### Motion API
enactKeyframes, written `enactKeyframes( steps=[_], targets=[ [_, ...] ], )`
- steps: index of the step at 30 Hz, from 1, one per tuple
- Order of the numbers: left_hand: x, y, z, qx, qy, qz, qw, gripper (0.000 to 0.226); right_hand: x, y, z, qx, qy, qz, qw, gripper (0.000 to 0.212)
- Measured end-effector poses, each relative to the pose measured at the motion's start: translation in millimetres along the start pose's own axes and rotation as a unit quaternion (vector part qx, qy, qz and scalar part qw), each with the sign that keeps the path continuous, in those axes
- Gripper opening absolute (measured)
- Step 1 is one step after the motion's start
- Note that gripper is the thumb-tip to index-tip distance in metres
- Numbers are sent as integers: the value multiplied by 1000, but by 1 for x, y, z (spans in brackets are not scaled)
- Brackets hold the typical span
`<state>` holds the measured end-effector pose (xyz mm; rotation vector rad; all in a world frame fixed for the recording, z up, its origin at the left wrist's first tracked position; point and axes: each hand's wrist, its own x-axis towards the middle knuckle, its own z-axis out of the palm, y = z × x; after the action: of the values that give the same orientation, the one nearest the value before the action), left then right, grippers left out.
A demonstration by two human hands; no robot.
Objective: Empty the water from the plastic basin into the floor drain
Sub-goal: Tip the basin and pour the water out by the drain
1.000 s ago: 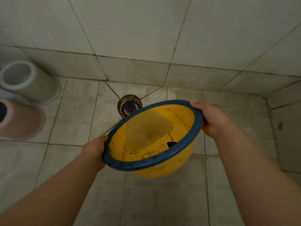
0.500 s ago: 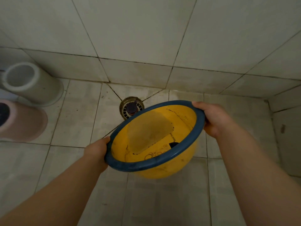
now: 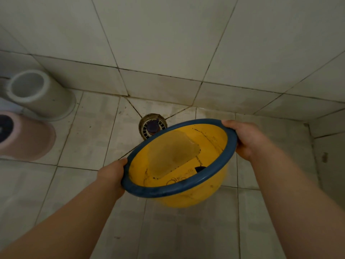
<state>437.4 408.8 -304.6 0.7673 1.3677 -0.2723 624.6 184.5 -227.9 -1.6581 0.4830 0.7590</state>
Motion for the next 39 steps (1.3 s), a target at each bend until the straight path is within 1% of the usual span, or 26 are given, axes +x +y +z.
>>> enactKeyframes(
  steps=[4,9,12,15,19,23,25,34,39],
  targets=[
    [2,1,0,-13,-3,-11,1000,52,1,-2,3,-5,-1,0,1000,10],
    [7,-1,-6,-14,17,-7,1000,51,4,-3,4,-11,-5,3,1000,11],
    [6,1,-6,-19,10,-11,1000,51,6,-4,4,-18,-8,-1,1000,11],
    [3,3,-6,-19,19,-9,1000,50,7,-6,4,-25,-9,-2,1000,16],
    [0,4,-4,-34,29,-4,999,50,9,-9,4,-27,-12,-5,1000,14],
    [-5,3,0,-55,20,-8,998,50,11,-11,4,-33,-16,-8,999,20],
    [-7,3,2,-56,34,-3,998,46,11,-11,3,-36,-14,-6,999,23],
    [-18,3,12,-53,47,5,998,47,11,-13,0,-42,-13,-4,999,20],
    [-16,0,11,-59,38,5,997,44,13,-16,-1,-43,-7,-4,999,29]
  ],
)
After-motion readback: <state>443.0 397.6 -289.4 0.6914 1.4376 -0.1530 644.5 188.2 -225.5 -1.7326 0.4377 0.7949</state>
